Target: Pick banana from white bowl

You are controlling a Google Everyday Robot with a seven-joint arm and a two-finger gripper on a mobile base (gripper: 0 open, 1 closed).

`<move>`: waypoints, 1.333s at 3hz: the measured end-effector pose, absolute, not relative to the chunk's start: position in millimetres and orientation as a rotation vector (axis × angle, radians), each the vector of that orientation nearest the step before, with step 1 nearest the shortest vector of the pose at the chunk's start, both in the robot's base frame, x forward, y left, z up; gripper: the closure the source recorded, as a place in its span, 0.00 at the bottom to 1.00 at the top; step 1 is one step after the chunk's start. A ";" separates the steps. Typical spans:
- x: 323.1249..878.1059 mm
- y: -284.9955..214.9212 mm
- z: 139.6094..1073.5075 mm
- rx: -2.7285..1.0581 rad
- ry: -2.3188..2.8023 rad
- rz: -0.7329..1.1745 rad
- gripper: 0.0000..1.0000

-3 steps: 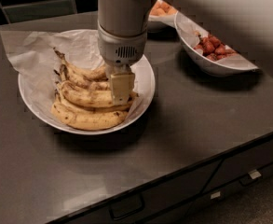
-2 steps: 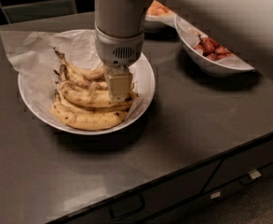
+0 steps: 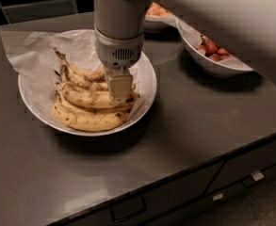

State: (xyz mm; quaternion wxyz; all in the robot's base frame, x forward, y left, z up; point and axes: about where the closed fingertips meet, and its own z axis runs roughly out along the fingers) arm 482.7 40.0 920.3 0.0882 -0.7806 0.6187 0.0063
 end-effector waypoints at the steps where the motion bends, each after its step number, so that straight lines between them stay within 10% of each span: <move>1: 482.8 40.7 917.0 -2.331 1.844 0.026 0.54; 4: 485.4 40.0 905.5 -2.347 1.855 0.049 0.55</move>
Offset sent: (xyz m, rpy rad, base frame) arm -0.0033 -0.0060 -0.0143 -0.0256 0.0557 0.0018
